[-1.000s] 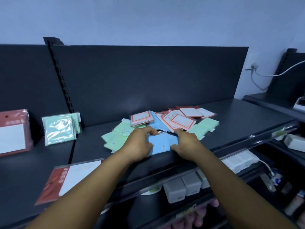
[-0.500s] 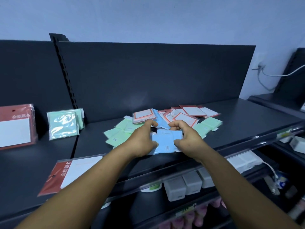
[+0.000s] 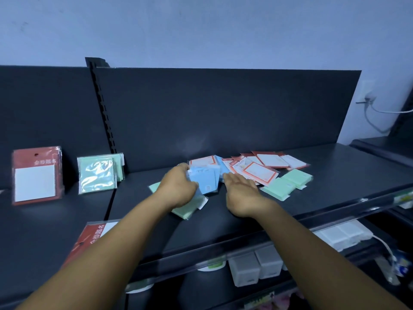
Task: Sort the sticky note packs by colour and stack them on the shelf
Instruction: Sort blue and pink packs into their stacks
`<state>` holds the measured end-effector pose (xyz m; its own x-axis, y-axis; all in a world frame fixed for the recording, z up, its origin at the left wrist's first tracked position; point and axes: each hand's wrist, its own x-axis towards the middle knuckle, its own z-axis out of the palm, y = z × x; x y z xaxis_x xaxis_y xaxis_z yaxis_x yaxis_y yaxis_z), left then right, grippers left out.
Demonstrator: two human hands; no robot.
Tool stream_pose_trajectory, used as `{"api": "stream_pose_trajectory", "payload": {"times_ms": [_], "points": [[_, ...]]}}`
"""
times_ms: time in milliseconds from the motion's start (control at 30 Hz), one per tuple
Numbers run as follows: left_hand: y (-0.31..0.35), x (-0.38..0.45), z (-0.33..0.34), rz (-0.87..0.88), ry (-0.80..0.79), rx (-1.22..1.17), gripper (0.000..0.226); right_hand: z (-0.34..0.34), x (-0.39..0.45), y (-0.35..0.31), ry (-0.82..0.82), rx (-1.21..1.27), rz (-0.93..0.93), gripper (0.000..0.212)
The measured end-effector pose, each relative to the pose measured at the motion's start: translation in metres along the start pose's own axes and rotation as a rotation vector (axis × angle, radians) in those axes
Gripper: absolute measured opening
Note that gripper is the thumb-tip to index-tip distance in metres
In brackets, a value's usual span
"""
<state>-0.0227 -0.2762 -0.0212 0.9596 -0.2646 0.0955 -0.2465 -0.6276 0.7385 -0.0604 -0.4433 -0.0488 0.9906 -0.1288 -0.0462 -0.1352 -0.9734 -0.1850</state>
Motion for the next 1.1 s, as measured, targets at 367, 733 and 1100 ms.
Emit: {"api": "stream_pose_trajectory", "payload": {"times_ms": [367, 733, 1100], "points": [[-0.023, -0.01, 0.014, 0.06, 0.153, -0.168, 0.033, 0.001, -0.022, 0.004, 0.231, 0.334, -0.141, 0.041], [-0.037, -0.013, 0.013, 0.042, 0.172, -0.29, 0.045, 0.013, -0.02, 0.005, 0.058, 0.098, 0.125, 0.07], [-0.041, -0.007, 0.014, 0.051, 0.195, -0.259, 0.029, -0.004, -0.012, 0.001, -0.084, 0.139, 0.145, 0.065]]}}
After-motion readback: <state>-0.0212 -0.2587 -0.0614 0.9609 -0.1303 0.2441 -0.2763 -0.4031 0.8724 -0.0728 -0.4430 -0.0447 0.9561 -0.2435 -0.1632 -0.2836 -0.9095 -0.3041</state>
